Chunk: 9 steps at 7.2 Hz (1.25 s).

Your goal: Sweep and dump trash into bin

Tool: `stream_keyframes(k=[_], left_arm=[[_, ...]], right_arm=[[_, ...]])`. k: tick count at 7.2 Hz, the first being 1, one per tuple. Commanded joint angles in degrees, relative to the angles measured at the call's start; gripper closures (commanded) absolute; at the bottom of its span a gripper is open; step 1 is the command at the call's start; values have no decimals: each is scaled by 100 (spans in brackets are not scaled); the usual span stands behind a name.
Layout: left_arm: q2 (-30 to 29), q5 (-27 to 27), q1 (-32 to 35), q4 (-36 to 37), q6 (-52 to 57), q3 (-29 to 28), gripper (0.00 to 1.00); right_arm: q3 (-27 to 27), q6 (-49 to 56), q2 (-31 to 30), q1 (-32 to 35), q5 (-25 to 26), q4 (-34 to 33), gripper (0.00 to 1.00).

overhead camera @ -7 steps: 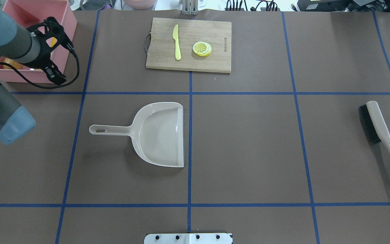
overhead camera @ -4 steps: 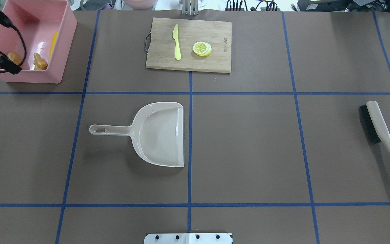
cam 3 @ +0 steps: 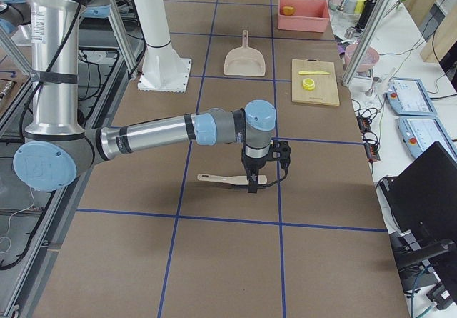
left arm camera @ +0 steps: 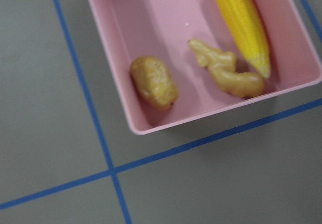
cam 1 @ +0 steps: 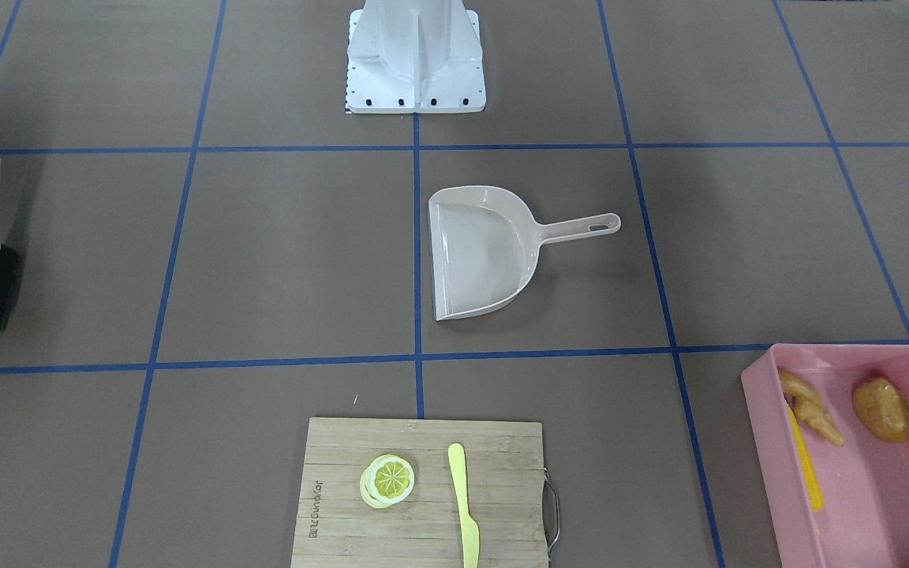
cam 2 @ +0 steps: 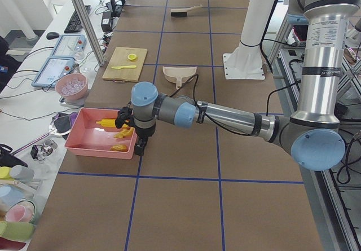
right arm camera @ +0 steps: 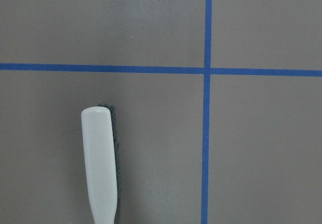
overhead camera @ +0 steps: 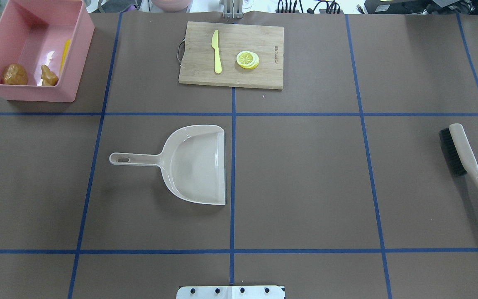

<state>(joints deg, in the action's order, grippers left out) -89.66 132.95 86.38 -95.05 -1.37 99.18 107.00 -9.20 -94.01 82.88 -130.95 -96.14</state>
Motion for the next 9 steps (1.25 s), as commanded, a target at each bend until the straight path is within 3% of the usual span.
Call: stream_keyframes(k=[1,5,9], left_arm=[[273,249,326,56,31,-144,1],[273,249,345,57,40,-329,1],[386,205,345,549,40,-277,1]], right_arm=[[14,-3,-21,0,-45,-1,0],[14,-3,-12,0,-97,-1,0],[14,-3,-12,0,-106,8,0]])
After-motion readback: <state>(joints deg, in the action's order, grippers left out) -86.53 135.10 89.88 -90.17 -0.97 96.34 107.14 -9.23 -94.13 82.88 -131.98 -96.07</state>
